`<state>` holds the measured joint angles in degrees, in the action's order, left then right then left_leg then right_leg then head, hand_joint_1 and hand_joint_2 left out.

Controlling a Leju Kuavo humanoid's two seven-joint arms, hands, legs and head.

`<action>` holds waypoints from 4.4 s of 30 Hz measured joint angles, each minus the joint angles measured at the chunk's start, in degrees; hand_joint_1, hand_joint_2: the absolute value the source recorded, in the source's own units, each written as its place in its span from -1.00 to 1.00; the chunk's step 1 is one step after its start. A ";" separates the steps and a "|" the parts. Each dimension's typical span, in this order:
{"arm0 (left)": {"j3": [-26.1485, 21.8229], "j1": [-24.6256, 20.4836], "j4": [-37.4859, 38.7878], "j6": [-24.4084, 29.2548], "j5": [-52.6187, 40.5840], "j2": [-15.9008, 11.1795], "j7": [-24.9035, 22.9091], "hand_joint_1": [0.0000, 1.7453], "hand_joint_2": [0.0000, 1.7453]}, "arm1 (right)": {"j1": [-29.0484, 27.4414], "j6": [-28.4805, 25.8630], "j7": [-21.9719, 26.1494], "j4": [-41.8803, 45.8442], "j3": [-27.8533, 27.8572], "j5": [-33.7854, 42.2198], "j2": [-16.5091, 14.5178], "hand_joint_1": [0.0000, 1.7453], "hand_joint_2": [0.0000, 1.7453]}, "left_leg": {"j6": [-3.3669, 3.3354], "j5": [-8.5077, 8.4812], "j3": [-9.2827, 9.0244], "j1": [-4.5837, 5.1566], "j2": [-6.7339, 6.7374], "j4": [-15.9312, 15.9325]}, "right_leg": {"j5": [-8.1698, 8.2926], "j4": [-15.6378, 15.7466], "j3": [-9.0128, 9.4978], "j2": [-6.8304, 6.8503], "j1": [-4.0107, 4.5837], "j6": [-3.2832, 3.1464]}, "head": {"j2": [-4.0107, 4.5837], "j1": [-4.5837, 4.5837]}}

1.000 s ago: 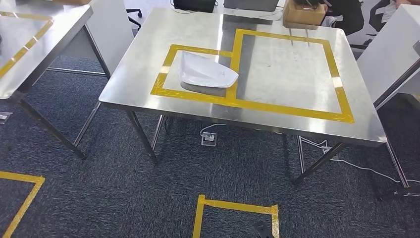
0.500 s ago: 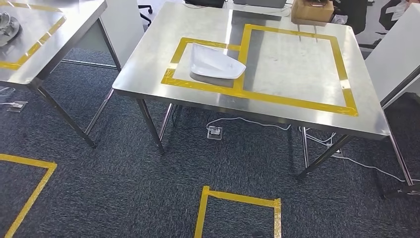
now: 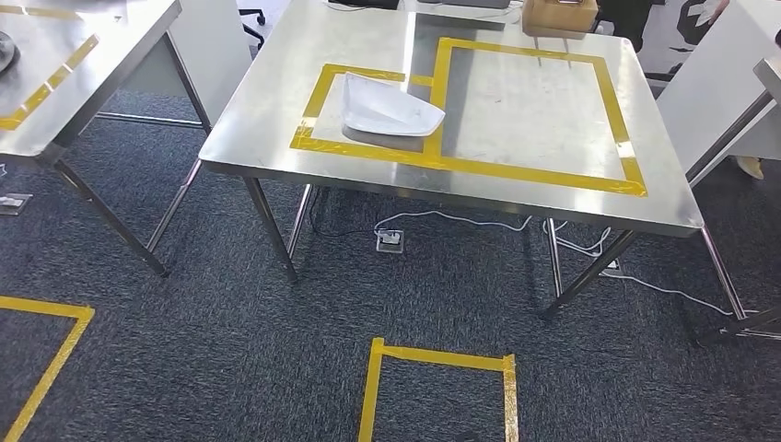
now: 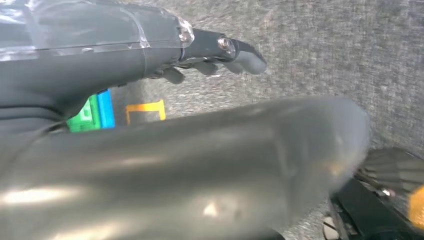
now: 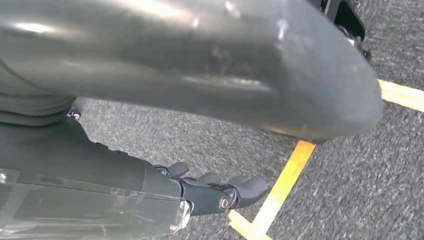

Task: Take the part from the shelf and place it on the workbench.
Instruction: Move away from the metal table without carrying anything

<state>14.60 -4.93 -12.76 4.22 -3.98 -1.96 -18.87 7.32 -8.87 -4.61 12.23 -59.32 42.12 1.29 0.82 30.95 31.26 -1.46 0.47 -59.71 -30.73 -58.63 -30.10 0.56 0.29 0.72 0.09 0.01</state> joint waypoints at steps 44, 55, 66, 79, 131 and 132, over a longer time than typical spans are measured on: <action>3.77 0.11 -0.01 0.38 4.59 1.57 0.43 -1.00 -1.00 | -0.04 -1.77 1.15 0.01 0.31 1.68 0.47 -1.00 -1.00 | 0.52 0.36 0.28 0.39 3.48 0.08 | 1.83 1.18 -1.03 1.16 -0.04 -0.69 | 0.00 -2.56; 4.81 0.32 0.00 0.39 4.69 1.68 0.52 -1.00 -1.00 | 0.03 -1.77 1.11 -0.04 0.33 1.70 0.71 -1.00 -1.00 | 0.57 -0.13 1.59 -0.21 -5.36 -1.95 | 1.69 -0.01 -1.64 -5.23 -0.26 -0.48 | 0.00 0.16; 5.64 0.30 0.02 0.53 4.98 1.35 0.72 -1.00 -1.00 | -0.05 -1.88 1.38 0.04 0.33 1.78 0.60 -1.00 -1.00 | -1.48 0.62 0.45 0.54 2.81 -0.50 | -2.67 -13.01 -8.62 -0.57 -0.71 1.45 | 0.00 -2.56; 6.44 0.05 -0.01 0.55 5.46 1.33 0.88 -1.00 -1.00 | -0.08 -1.95 1.51 0.01 0.38 2.19 0.66 -1.00 -1.00 | 0.94 6.84 6.41 0.46 -0.94 -13.22 | 3.03 2.44 -0.85 -1.20 -0.13 -2.01 | 0.00 -1.53; 7.82 -0.08 -0.01 0.65 6.73 1.19 0.55 -1.00 -1.00 | -0.22 -1.92 1.48 0.01 0.49 2.34 0.01 -1.00 -1.00 | 0.29 1.32 -1.12 0.26 4.36 0.47 | 2.63 -0.52 -3.58 1.99 0.27 -0.49 | 0.00 -3.10; 7.89 -0.10 -0.02 0.64 6.82 1.22 0.54 -1.00 -1.00 | -0.32 -1.92 1.46 0.01 0.49 2.35 0.01 -1.00 -1.00 | 0.62 1.47 -1.32 0.21 4.39 0.63 | 2.72 -0.17 -3.42 1.68 0.15 -0.87 | 0.00 -3.08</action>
<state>22.49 -5.03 -12.78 4.86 2.84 -0.74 -18.33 7.00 -10.79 -3.15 12.24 -58.83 44.47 1.29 1.44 32.42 29.94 -1.25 4.86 -59.07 -28.00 -58.80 -33.52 2.24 0.44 -0.15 0.09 -3.07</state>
